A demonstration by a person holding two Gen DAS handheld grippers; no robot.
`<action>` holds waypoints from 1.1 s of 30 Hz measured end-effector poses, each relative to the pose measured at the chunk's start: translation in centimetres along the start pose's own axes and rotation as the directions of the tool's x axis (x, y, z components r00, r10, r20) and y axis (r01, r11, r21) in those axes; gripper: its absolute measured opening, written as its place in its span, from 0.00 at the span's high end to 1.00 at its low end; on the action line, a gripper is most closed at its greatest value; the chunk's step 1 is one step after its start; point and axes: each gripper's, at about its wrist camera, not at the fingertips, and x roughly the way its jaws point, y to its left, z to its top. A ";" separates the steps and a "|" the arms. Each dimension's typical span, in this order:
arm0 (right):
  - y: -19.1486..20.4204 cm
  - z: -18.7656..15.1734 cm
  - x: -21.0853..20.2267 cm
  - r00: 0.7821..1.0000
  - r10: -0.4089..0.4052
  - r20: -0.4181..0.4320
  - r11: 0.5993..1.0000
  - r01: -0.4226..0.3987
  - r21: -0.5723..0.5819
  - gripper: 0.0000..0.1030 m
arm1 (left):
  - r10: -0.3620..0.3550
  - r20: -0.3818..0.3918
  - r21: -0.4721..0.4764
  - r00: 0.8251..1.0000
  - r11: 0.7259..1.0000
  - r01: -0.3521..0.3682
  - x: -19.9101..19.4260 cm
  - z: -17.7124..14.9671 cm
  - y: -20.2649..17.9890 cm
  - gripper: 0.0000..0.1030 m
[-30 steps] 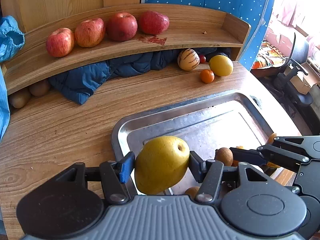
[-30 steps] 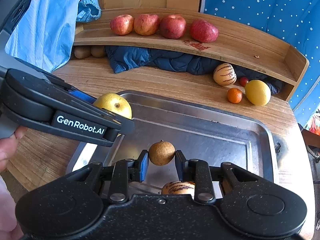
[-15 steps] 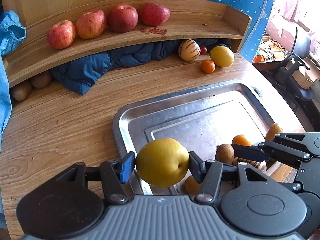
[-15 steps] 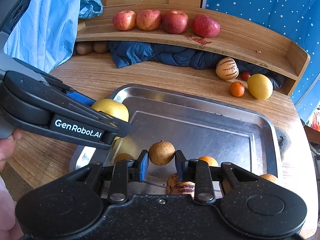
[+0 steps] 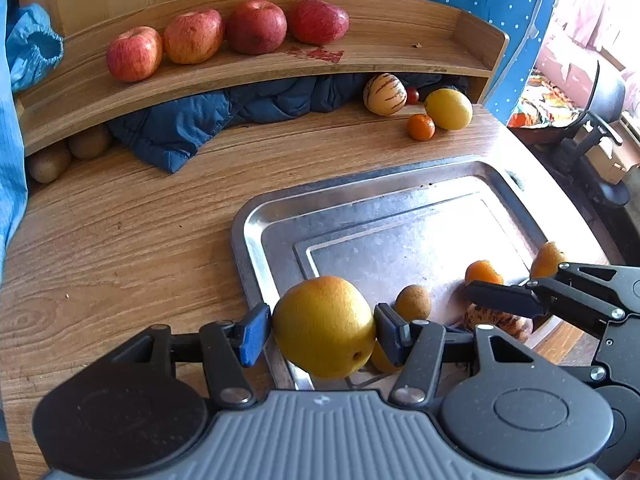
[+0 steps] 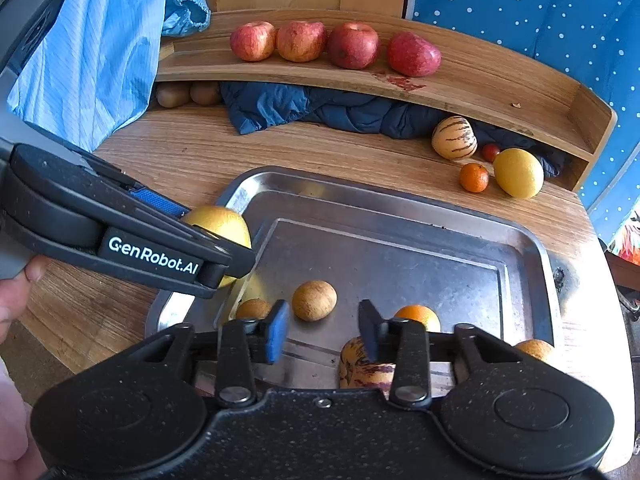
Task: Organize fruits
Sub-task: 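Open the right tool to drop the kiwi in the tray while the left tool releases the pear, then move both open tools back toward the fruits under the shelf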
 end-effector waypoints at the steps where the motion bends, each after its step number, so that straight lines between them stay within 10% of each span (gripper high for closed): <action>1: 0.0 -0.1 -0.2 1.000 -0.003 0.005 1.000 0.003 -0.001 0.52 | -0.009 0.008 -0.003 1.000 1.000 0.009 -0.2 0.0 0.0 0.40; 16: -0.1 -2.5 -3.4 0.990 -0.109 0.085 0.994 0.107 0.026 0.05 | 0.012 0.057 -0.098 0.998 0.995 -0.006 -2.2 -1.4 0.9 0.09; 33: -3.2 -7.1 -6.8 0.979 -0.198 0.054 0.963 0.184 0.197 0.01 | 0.022 -0.095 0.019 0.995 1.000 -0.020 -3.1 -3.4 -1.4 0.01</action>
